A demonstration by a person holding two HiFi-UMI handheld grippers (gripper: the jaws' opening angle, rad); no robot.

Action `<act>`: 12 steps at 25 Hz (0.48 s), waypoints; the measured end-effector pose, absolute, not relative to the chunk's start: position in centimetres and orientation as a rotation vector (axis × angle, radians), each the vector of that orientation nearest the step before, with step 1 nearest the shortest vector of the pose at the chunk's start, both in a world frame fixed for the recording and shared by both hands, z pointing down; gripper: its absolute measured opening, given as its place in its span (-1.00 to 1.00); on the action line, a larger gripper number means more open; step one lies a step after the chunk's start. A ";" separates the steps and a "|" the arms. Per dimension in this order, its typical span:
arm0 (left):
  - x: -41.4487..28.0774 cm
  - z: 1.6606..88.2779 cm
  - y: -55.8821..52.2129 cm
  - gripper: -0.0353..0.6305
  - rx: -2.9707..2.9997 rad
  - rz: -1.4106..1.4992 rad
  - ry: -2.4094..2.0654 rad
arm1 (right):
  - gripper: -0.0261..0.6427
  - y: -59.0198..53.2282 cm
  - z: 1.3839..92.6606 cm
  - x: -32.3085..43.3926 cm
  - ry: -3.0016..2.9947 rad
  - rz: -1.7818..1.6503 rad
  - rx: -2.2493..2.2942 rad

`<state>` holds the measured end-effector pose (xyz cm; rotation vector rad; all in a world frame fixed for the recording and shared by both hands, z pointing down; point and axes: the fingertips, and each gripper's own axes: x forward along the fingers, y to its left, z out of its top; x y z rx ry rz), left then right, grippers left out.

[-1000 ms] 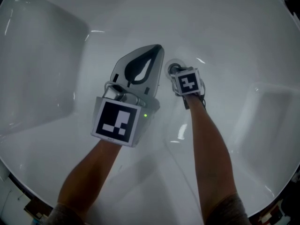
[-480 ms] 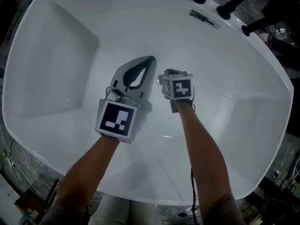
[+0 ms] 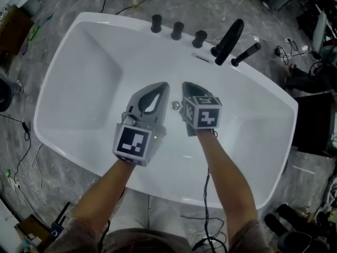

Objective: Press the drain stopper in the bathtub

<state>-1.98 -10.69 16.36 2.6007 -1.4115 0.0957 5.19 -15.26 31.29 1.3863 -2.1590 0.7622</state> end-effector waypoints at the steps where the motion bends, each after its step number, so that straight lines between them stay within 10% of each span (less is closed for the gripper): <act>1: -2.1 14.8 -10.3 -0.87 2.597 0.086 -1.416 | -0.92 -14.9 28.7 5.1 -2.192 0.743 1.405; 12: -0.7 1.0 -3.4 -0.87 2.643 0.087 -1.321 | -0.92 -6.8 5.3 3.9 -2.485 0.408 1.488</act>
